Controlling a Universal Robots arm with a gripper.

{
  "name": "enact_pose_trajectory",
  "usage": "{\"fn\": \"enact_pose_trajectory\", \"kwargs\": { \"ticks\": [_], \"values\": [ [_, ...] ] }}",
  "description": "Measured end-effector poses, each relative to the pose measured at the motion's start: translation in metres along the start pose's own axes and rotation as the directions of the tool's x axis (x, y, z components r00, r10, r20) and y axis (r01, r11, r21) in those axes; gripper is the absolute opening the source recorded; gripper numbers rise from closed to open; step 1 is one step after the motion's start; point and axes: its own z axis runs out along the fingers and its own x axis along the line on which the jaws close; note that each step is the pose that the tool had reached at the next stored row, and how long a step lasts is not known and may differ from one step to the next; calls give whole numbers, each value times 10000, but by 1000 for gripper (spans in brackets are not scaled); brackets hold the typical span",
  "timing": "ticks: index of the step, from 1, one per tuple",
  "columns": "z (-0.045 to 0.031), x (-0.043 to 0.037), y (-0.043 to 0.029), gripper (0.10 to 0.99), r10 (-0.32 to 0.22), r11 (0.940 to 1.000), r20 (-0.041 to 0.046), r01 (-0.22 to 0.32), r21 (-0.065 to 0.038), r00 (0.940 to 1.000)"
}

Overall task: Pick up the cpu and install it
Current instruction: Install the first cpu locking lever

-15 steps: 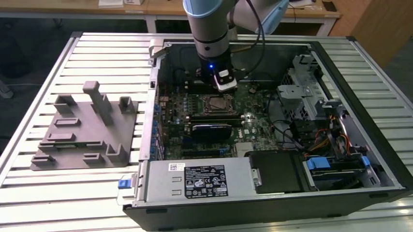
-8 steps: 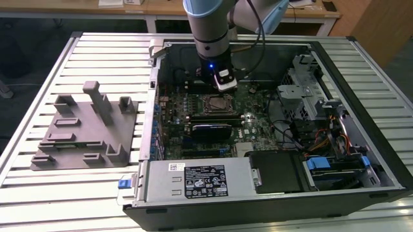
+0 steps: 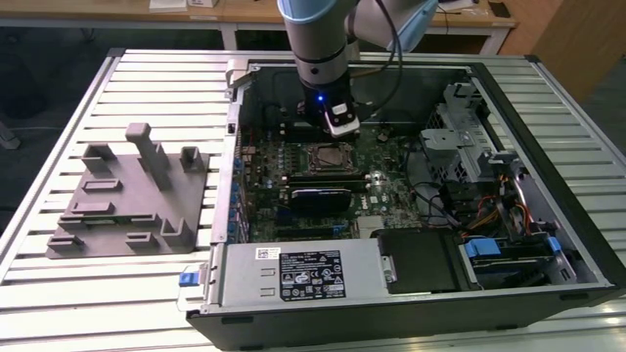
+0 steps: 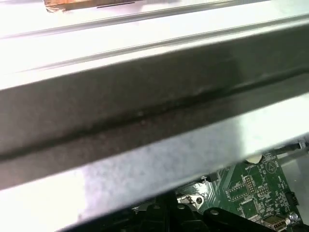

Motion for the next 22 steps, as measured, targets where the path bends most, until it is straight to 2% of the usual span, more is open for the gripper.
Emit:
{"fn": "enact_pose_trajectory", "kwargs": {
  "ticks": [11, 17, 18, 22],
  "values": [
    [-102, -18, 22, 106, 0, 10000, 0, 0, 0, 10000],
    [-108, -19, 23, 106, -3, 10000, 4, 3, 12, 10000],
    [-109, -19, 24, 106, -11, 10000, 15, 11, 53, 10000],
    [-108, -20, 24, 106, -86, 9994, 105, 82, 347, 9999]
  ]
}}
